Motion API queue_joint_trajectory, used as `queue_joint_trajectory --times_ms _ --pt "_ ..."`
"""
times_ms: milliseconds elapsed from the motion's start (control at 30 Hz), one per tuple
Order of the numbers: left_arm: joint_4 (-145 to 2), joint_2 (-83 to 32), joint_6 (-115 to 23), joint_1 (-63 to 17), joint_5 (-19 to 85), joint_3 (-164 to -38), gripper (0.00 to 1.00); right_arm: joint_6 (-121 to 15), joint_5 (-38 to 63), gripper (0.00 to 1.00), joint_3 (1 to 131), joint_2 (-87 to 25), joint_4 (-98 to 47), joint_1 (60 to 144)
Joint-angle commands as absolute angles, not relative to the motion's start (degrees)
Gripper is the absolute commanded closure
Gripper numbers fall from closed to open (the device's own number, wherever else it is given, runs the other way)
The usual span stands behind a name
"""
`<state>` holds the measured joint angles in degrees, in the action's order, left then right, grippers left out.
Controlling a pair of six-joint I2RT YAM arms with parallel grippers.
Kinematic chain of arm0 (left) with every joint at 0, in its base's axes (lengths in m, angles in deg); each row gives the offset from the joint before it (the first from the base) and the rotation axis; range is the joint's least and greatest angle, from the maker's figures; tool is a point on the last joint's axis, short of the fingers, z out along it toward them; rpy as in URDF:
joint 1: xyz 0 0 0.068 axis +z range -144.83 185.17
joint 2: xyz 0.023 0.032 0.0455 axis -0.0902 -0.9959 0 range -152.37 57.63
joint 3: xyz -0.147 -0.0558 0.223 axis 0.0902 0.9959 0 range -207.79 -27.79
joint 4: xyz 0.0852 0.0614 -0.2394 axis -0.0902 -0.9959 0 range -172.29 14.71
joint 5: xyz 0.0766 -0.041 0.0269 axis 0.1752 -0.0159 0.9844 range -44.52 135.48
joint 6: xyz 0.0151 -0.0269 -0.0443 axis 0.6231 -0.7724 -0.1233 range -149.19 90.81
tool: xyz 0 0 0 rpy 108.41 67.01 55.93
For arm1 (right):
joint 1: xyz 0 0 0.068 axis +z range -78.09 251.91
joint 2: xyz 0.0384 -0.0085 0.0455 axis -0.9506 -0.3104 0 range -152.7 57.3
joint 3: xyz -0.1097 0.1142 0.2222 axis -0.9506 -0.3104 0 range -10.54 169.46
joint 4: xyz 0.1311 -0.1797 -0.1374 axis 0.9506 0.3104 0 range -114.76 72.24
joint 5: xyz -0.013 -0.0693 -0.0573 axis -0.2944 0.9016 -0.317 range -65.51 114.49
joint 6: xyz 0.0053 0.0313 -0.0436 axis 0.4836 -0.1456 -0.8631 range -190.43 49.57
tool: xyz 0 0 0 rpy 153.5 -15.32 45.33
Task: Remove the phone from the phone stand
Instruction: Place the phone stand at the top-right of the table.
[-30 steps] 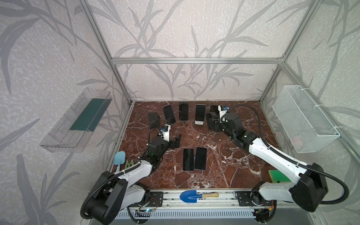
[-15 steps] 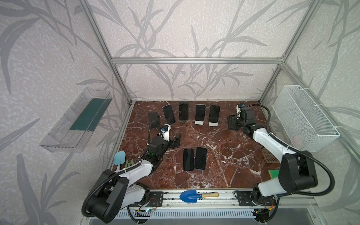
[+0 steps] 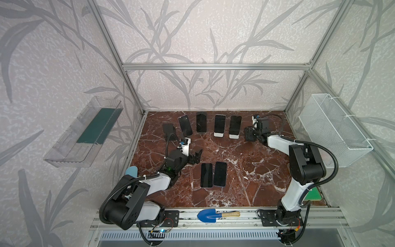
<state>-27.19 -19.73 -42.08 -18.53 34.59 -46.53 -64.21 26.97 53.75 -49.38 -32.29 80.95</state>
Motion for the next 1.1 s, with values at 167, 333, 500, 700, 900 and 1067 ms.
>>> queue_joint_trajectory --times_ms 167,333,500,700,900,1067 --pt "-21.8 -19.0 -45.3 -21.0 34.0 -46.5 0.04 -62.1 28.8 0.44 60.0 -51.9 -31.8 80.9" --pt "-21.6 -18.6 -46.1 -21.1 33.6 -47.0 0.04 -62.7 30.7 0.36 60.1 -52.0 -30.7 80.8" --pt "-21.5 -18.3 -47.1 -21.0 33.5 -46.4 0.04 -64.0 32.8 0.33 60.8 -52.3 -29.0 80.7" --pt "-22.1 -17.2 -46.6 -21.1 34.0 -46.1 0.04 -64.9 32.0 0.33 63.8 -53.8 -25.2 80.7" --pt "-23.1 -16.2 -45.9 -21.1 34.3 -46.0 0.04 -65.4 32.4 0.22 65.0 -54.5 -22.8 80.7" --pt "-24.6 -15.4 -44.9 -21.1 34.4 -46.3 0.04 -64.6 33.9 0.13 64.7 -51.8 -20.4 80.7"
